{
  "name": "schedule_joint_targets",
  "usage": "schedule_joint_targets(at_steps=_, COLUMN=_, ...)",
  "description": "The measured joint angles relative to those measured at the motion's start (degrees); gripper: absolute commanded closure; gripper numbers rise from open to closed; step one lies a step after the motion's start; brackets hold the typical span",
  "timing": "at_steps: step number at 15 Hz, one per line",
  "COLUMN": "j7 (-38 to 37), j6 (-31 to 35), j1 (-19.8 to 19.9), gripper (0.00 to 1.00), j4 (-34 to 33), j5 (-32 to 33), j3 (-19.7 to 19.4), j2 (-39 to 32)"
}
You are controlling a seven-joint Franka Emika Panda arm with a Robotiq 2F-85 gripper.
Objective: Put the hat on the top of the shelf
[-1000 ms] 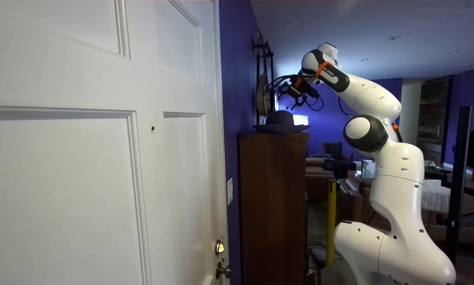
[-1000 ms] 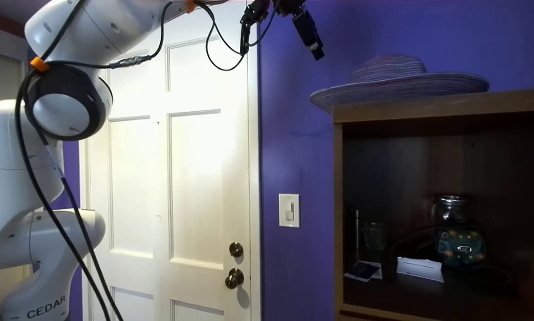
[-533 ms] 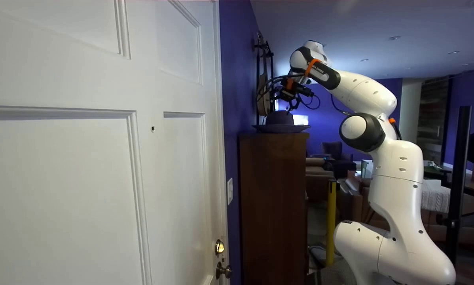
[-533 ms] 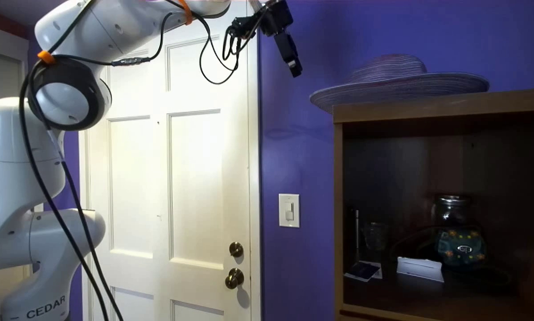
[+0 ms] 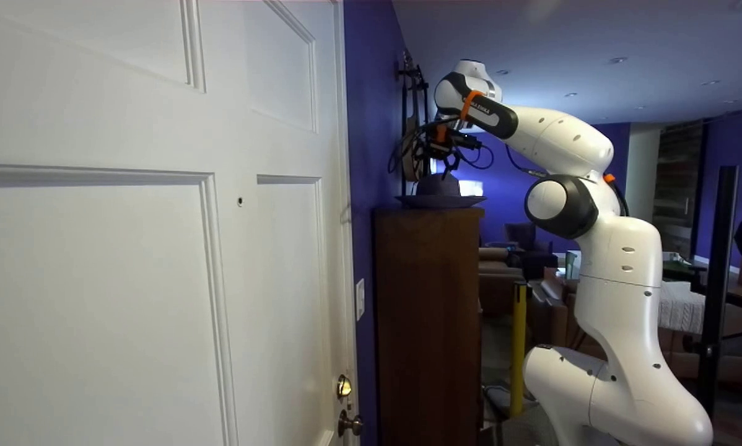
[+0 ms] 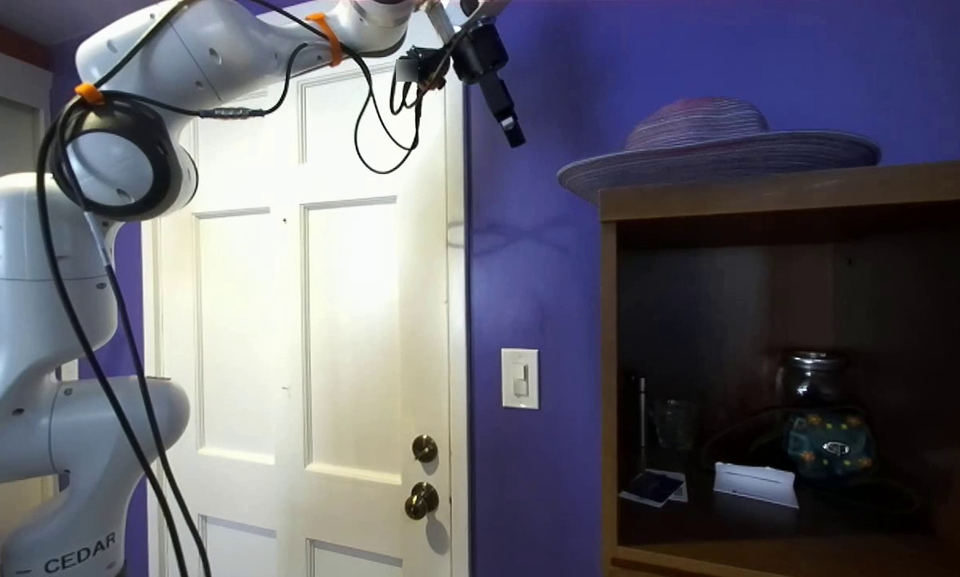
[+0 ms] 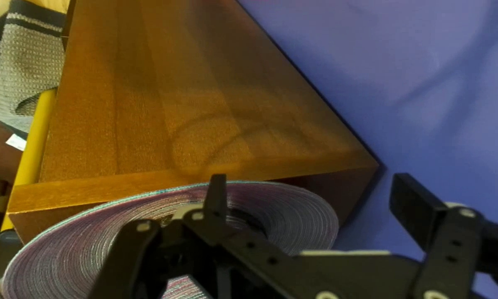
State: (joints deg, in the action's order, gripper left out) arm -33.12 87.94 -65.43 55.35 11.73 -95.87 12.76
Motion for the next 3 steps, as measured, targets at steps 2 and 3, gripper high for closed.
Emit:
schedule_joint_targets(at_steps=2, j7=0.1, j6=0.0, j1=0.23, gripper=0.0, j4=0.23, j5=0.0, j3=0.0, j2=-0.41)
schedule_joint_targets(at_steps=3, j7=0.16, j6=0.0, j1=0.32, gripper=0.0, j4=0.24, j5=0.0, j3=0.0, j2=-0.41)
